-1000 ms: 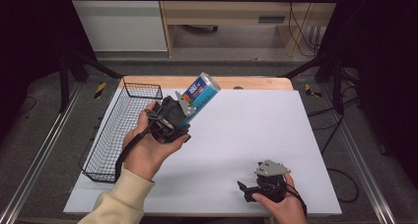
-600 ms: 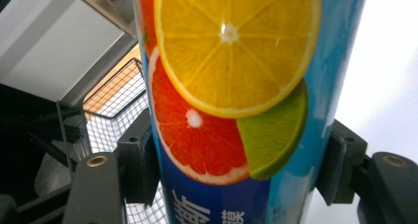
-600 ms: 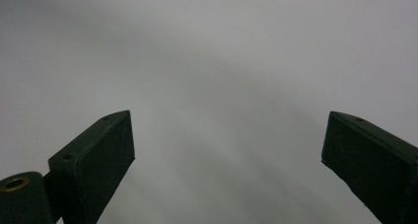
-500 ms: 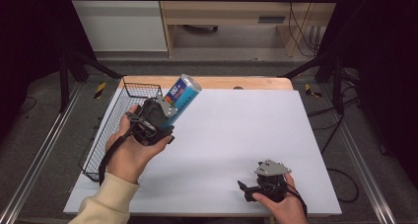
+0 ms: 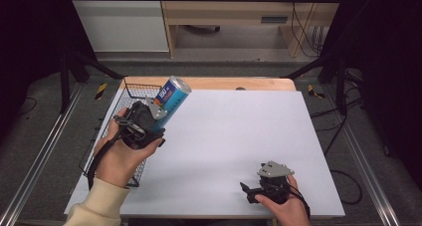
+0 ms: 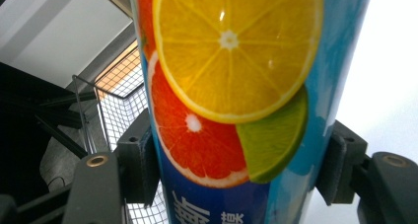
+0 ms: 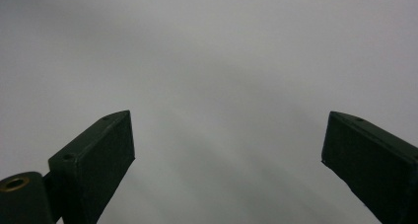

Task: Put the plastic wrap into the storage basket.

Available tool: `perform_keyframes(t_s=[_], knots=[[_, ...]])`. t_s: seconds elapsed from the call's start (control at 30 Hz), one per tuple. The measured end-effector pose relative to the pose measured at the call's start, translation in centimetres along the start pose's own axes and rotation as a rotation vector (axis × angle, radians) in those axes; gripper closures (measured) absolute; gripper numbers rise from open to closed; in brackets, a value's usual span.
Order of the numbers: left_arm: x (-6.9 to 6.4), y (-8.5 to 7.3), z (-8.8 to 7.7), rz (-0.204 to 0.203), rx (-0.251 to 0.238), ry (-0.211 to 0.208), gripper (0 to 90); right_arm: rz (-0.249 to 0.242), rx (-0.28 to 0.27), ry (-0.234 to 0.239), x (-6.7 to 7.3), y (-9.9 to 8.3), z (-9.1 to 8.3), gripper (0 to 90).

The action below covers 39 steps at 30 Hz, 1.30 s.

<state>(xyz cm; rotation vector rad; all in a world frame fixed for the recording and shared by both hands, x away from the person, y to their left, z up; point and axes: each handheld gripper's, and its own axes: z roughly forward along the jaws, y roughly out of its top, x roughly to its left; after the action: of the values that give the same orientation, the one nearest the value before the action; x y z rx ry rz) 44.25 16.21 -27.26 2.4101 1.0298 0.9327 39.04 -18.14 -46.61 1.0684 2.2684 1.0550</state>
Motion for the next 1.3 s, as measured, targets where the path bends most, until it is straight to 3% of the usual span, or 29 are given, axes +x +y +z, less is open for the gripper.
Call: perform_keyframes(t_s=[0.67,0.7,0.73,0.77,0.8,1.3], knots=[[1.5,-1.9,-0.3,-0.03,0.024,0.012,32.0,0.001,0.001,-0.002,0.0,0.0,0.0,6.2],[2.2,-1.7,-0.6,0.086,0.027,0.067,32.0,0.002,0.002,-0.002,0.0,0.0,0.0,6.2],[3.0,-1.5,-0.6,0.181,0.028,0.074,32.0,0.002,0.001,-0.001,0.0,0.0,0.1,6.2],[3.4,-1.3,-0.6,0.246,0.028,0.083,32.0,0.002,0.003,-0.001,0.0,0.0,0.1,6.2],[1.6,-2.1,-0.3,-0.031,0.023,0.005,32.0,0.003,0.004,-0.003,0.0,0.0,0.1,6.2],[2.1,-2.7,-0.3,-0.037,0.038,0.013,32.0,0.002,0.002,-0.001,0.0,0.0,0.1,6.2]])
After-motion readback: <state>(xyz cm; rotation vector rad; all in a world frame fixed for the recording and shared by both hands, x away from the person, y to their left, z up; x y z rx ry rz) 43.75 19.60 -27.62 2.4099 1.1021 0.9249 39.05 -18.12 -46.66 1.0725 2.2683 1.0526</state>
